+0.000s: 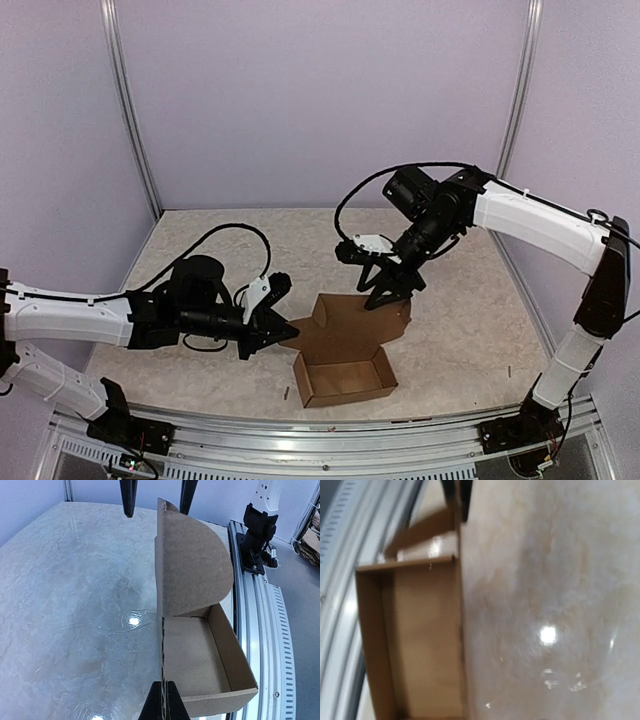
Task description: Fold the paper box
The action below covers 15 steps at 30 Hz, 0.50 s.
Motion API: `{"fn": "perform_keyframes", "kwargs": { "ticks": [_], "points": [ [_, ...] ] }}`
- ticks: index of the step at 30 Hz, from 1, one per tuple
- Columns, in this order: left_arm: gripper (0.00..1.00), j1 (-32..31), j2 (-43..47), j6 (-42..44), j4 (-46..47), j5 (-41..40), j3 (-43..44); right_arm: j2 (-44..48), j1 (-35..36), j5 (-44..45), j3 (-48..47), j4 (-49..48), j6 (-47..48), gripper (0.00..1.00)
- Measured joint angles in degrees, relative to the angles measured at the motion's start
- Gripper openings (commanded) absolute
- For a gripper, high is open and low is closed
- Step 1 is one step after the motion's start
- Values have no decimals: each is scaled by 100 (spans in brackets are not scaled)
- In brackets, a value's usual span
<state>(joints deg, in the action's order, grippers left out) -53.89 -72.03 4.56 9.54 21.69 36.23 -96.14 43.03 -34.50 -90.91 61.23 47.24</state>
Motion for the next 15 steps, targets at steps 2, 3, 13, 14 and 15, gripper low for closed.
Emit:
{"fn": "perform_keyframes", "kwargs": {
  "ticks": [2, 3, 13, 14, 15],
  "points": [
    [0, -11, 39, 26, -57, -85, 9, -94, 50, 175, -13, 70, -66, 31],
    [0, -15, 55, 37, -85, -120, 11, -109, 72, 234, -7, 101, -55, 26],
    [0, -85, 83, 74, -212, -459, 101, -127, 170, 470, 7, 153, -258, 0],
    [0, -85, 83, 61, -214, -509, 98, -142, 170, 472, 4, 149, -306, 0],
    [0, -85, 83, 37, -214, -560, 98, -157, 170, 472, 0, 142, -352, 0]
  ]
}}
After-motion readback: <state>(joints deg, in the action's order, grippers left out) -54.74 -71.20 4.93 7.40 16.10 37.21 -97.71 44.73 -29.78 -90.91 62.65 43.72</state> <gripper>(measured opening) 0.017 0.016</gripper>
